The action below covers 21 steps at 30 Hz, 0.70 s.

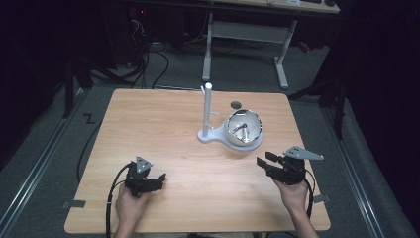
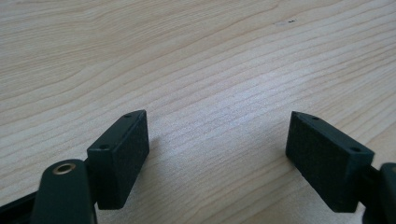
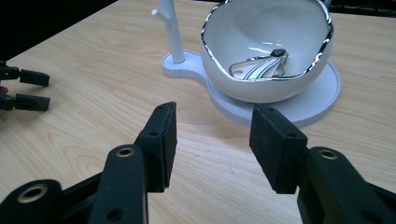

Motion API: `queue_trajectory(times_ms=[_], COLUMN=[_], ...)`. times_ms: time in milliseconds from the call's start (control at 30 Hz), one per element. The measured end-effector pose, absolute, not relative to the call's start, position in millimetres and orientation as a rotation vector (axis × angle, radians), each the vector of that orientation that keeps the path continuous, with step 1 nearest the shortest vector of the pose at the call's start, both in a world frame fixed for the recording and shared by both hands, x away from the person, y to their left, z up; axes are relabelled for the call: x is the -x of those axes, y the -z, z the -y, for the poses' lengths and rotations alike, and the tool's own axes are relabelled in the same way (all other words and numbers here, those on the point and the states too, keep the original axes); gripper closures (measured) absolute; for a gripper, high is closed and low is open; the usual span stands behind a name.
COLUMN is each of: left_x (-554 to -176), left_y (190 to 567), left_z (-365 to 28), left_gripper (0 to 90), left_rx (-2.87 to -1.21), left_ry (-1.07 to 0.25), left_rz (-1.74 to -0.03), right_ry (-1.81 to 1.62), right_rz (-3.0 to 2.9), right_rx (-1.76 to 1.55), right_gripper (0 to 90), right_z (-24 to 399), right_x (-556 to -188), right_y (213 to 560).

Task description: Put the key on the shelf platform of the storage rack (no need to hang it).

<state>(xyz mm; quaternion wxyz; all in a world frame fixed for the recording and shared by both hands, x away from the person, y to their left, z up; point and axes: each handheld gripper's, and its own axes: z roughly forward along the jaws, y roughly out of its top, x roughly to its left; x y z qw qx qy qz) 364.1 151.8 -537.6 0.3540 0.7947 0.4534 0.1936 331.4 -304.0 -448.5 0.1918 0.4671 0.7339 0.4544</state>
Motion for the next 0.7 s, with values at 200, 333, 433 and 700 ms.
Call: queue_trajectory(times_ms=[200,333,433,700], left_x=[-364,-364,-364,-364], left_y=[538,538,538,538], left_z=[-152,-152,-152,-152], left_gripper=[21.7,21.7,21.7,21.7], left_rx=[-2.054,-2.054,-2.055,-2.054], left_ry=[-0.501,-0.501,-0.501,-0.501], left_rz=[-1.172,-1.172,-1.172,-1.172], right_ry=[-1.250,-1.253,-1.256,-1.253], right_rz=[-2.117,-2.131,-2.134,-2.163], right_rx=[-1.297,-1.298,-1.298,-1.303], right_gripper=[51.8,51.8,51.8,51.9], right_z=[294,291,289,281], right_x=[-331,-330,-331,-330], right_y=[459,464,466,479])
